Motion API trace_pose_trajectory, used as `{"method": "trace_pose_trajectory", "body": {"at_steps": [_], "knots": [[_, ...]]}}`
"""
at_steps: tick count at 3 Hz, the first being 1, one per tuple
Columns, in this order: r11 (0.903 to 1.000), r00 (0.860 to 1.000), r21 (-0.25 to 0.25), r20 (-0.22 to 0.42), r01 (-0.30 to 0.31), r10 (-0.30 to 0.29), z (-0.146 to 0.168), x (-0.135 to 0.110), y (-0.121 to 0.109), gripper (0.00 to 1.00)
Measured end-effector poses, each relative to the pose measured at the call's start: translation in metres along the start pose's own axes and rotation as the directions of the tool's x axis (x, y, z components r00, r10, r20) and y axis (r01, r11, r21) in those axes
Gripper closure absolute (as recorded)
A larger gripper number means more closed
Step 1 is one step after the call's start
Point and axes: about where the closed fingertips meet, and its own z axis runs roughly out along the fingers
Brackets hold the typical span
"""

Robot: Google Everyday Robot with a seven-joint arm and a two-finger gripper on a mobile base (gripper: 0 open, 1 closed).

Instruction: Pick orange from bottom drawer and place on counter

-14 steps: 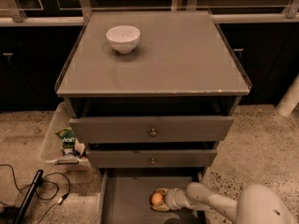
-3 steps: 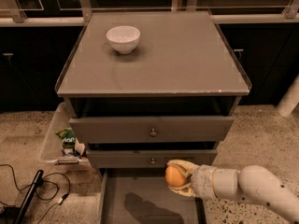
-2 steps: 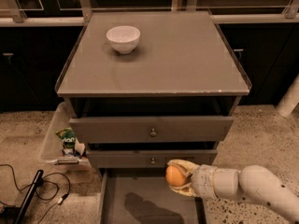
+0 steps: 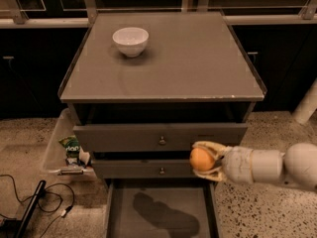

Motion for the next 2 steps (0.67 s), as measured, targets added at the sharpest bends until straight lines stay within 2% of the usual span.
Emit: {"method": "trace_pose_trajectory", "body": {"at_steps": [1,2], "knots": [[0.9997,0.999,-0.014,0.031,0.020,-0.019,-0.040,-0.019,-0.061,1.00],[0.9986,0.998,-0.032,0.059,0.041,-0.039,-0.064,-0.037,-0.121,1.00]]}}
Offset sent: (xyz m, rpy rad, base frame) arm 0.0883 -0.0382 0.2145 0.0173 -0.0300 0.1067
